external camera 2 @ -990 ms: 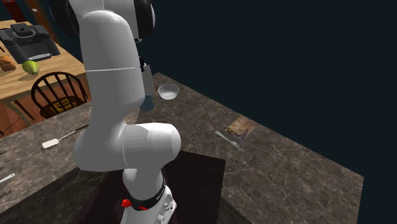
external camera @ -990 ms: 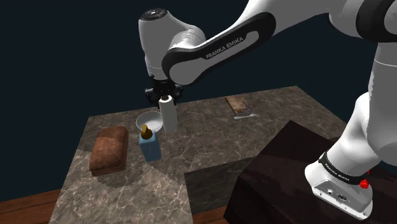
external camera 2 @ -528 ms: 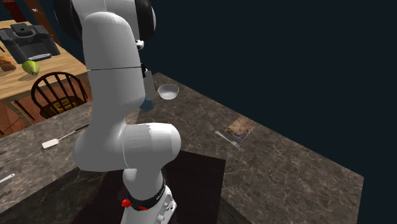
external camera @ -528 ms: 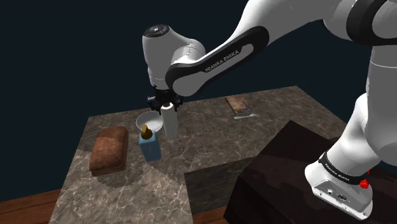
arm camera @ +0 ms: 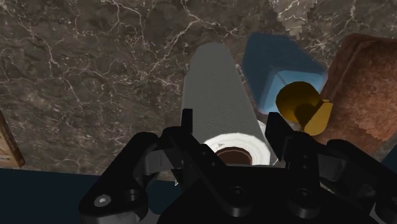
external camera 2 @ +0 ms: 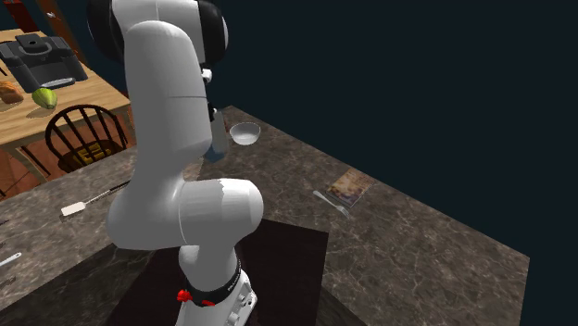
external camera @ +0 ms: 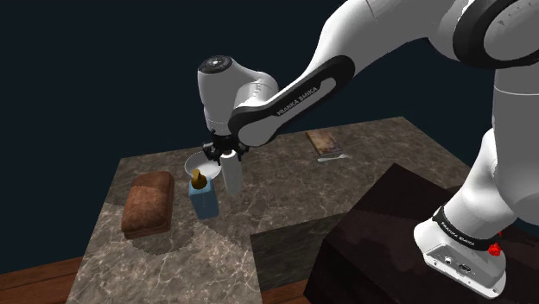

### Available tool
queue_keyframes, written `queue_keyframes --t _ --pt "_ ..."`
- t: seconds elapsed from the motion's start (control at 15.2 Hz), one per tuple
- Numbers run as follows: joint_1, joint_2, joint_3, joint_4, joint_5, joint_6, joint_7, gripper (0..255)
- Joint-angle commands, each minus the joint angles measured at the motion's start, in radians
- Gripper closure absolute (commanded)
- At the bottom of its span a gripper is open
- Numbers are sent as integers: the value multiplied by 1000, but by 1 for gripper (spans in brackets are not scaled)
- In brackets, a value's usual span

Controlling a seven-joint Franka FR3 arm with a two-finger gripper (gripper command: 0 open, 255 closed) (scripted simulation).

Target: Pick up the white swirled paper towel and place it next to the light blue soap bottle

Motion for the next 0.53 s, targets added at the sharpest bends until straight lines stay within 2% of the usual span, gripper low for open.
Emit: queue_keyframes --t 0.0,0.46 --pt "2 15 -4 -6 -7 21 8 255" --pt "11 71 -19 -17 -32 86 34 255"
